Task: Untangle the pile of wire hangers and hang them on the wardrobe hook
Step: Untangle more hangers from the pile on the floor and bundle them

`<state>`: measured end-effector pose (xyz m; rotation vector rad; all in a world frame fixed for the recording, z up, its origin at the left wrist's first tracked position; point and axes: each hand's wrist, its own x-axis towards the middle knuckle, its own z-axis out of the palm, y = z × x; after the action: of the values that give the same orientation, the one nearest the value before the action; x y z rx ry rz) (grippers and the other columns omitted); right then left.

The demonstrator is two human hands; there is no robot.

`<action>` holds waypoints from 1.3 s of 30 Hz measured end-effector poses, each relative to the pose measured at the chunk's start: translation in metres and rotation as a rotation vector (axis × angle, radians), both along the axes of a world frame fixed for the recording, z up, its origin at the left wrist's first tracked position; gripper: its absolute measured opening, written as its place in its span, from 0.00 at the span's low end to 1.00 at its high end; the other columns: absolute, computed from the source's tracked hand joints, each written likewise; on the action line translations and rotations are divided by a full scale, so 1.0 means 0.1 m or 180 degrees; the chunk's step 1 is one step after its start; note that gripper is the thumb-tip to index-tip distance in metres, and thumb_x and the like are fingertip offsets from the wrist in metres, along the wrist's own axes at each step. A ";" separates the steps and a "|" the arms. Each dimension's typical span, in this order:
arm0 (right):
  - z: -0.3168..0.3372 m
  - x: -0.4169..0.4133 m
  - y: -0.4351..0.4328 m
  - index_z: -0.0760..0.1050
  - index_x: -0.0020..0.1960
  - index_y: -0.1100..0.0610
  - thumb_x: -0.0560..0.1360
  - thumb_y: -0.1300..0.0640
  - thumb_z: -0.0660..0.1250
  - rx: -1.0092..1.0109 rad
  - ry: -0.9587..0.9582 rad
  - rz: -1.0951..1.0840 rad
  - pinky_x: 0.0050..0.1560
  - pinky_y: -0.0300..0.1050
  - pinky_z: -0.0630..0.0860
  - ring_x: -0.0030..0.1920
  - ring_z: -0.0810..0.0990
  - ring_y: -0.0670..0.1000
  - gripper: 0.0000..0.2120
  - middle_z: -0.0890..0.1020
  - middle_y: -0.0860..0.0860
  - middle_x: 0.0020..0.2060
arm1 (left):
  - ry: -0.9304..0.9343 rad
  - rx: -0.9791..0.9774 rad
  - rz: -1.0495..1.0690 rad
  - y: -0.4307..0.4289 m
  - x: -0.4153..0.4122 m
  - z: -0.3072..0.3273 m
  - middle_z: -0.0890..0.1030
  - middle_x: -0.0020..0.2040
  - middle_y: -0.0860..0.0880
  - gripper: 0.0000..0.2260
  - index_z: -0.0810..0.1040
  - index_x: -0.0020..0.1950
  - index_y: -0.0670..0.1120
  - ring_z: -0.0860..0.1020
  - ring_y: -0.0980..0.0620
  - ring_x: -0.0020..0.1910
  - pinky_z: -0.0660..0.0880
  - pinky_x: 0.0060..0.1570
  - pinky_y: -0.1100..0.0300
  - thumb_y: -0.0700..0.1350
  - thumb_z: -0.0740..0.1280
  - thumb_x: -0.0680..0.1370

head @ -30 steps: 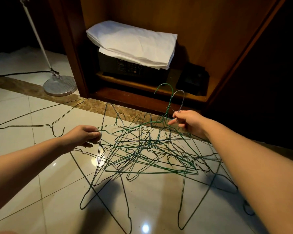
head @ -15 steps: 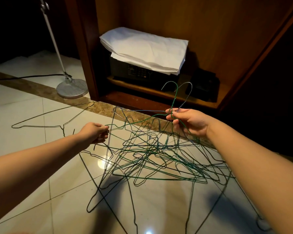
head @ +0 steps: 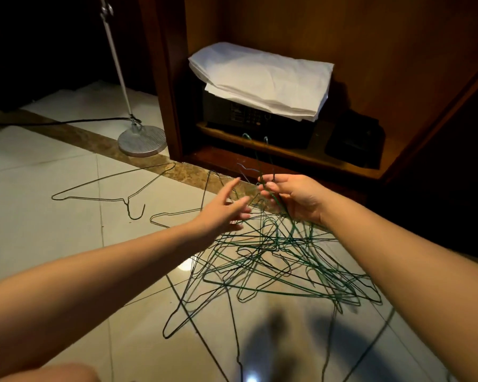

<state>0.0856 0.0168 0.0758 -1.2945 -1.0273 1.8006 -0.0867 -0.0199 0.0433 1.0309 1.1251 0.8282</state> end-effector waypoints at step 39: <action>-0.95 -1.49 0.73 0.79 0.57 0.53 0.77 0.58 0.62 0.1861 -0.2125 -0.0055 0.44 0.39 0.70 0.49 0.78 0.51 0.11 0.82 0.52 0.49 | 0.0050 0.0042 0.1147 0.78 -0.79 -0.41 0.81 0.45 0.45 0.12 0.77 0.54 0.46 0.82 0.54 0.37 0.79 0.41 0.61 0.32 0.58 0.79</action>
<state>-0.0635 0.0901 -0.0195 -1.5184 -1.7252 0.9165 -0.1661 0.0584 0.0026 0.8570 1.3423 1.1146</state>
